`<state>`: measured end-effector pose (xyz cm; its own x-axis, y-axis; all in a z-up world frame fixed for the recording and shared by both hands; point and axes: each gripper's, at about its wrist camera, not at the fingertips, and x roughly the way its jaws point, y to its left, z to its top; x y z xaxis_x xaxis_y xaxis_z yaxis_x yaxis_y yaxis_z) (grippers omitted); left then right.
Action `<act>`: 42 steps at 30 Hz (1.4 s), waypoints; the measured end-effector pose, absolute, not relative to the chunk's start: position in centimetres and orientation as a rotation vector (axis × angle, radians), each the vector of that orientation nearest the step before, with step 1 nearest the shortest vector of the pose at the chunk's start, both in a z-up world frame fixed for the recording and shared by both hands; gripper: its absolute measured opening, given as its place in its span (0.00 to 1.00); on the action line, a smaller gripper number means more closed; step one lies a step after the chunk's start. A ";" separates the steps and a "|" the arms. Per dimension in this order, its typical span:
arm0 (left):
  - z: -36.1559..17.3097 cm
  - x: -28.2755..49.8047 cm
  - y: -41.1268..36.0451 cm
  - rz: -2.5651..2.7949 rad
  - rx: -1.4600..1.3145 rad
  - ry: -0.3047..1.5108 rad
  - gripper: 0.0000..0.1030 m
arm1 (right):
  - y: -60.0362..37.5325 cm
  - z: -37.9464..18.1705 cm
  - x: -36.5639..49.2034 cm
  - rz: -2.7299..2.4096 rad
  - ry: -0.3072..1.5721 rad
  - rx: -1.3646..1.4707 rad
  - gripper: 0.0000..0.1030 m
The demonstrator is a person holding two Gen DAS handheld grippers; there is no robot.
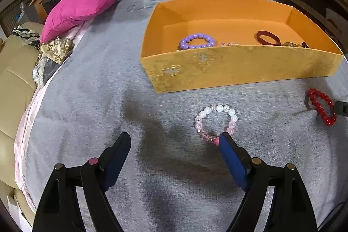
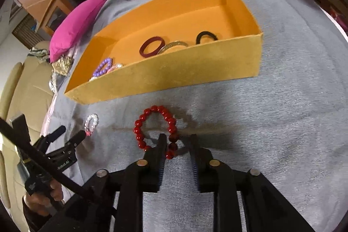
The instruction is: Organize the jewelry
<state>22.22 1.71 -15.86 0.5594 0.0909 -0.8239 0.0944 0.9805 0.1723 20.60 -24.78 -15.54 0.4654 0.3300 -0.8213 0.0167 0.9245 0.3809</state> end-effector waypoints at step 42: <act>-17.1 24.5 1.2 -0.257 0.072 1.003 0.48 | -25.7 -15.9 21.1 0.146 1.075 0.437 0.26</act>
